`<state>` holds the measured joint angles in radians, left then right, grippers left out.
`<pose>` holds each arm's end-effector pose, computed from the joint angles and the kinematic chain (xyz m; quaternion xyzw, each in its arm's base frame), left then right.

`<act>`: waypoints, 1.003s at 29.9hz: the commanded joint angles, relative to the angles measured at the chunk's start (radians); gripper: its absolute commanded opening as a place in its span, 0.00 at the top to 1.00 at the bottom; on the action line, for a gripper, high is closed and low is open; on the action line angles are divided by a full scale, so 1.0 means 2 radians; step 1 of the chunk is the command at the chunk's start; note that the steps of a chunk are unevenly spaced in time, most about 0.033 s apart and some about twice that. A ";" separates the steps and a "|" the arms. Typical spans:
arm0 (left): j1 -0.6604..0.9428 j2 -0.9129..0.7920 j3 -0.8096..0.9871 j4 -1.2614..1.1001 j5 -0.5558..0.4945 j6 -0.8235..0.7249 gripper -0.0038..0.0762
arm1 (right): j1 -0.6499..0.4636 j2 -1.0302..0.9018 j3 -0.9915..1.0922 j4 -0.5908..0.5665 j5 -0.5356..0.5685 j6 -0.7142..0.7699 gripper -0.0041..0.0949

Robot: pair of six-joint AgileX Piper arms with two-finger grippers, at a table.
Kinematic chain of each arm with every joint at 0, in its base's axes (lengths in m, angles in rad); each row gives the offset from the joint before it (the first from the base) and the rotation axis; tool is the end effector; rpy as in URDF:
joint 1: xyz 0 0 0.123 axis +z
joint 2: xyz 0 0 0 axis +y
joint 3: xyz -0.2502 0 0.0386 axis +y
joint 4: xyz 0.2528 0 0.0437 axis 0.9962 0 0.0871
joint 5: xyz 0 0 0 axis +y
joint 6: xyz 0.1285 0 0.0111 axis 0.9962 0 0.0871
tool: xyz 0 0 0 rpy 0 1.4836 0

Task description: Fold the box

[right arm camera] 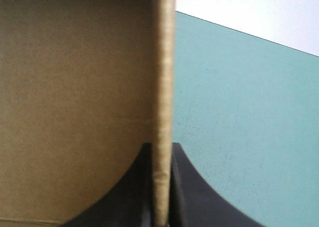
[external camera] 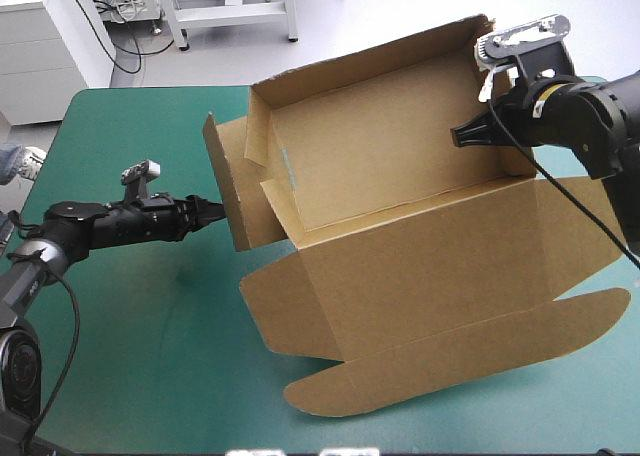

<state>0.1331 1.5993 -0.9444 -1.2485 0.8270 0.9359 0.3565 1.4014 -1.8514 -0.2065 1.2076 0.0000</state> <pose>0.3392 -0.0455 0.1804 -0.0123 0.8833 -0.3623 0.2974 0.2937 0.0830 0.4474 -0.1500 0.8830 -0.0243 0.4442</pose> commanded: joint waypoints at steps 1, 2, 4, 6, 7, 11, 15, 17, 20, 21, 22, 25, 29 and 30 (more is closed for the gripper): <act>-0.040 -0.019 -0.012 -0.102 0.004 0.039 0.48 | -0.001 -0.020 -0.012 0.003 -0.047 0.006 0.98; -0.048 -0.019 -0.012 -0.120 0.006 0.048 0.48 | -0.001 -0.020 -0.012 0.003 -0.048 0.006 0.98; -0.066 -0.019 -0.017 -0.154 0.025 0.068 0.48 | -0.001 -0.020 -0.012 0.001 -0.050 0.006 0.98; -0.076 -0.021 -0.029 -0.162 0.040 0.068 0.48 | -0.001 -0.020 -0.012 -0.005 -0.053 0.006 0.98; -0.079 -0.023 -0.036 -0.162 0.048 0.068 0.48 | -0.001 -0.020 -0.012 -0.008 -0.053 0.006 0.98; -0.080 -0.037 -0.066 -0.164 0.084 0.063 0.48 | -0.001 -0.016 -0.012 -0.017 -0.055 0.006 0.98; -0.080 -0.065 -0.085 -0.170 0.096 0.063 0.48 | -0.001 -0.002 -0.012 -0.026 -0.056 0.006 0.98; -0.080 -0.085 -0.086 -0.176 0.096 0.063 0.48 | -0.001 0.006 -0.012 -0.027 -0.056 0.006 0.98; -0.080 -0.110 -0.086 -0.179 0.103 0.063 0.48 | -0.001 0.017 -0.012 -0.025 -0.058 0.006 0.98; -0.080 -0.117 -0.086 -0.183 0.107 0.063 0.48 | -0.001 0.020 -0.012 -0.025 -0.059 0.006 0.98; -0.080 -0.121 -0.086 -0.187 0.110 0.063 0.48 | -0.001 0.024 -0.012 -0.025 -0.061 0.008 0.98; -0.080 -0.127 -0.086 -0.204 0.127 0.063 0.48 | -0.001 0.030 -0.012 -0.023 -0.074 0.008 0.98; -0.080 -0.127 -0.086 -0.239 0.153 0.063 0.48 | -0.001 0.035 -0.012 -0.023 -0.081 0.008 0.98; -0.080 -0.127 -0.086 -0.239 0.151 0.061 0.48 | -0.001 0.036 -0.012 -0.023 -0.081 0.008 0.98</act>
<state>-0.0216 1.3801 -1.0844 -1.6206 1.0923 1.0653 0.3565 1.5051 -1.8514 -0.2371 1.1226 0.0077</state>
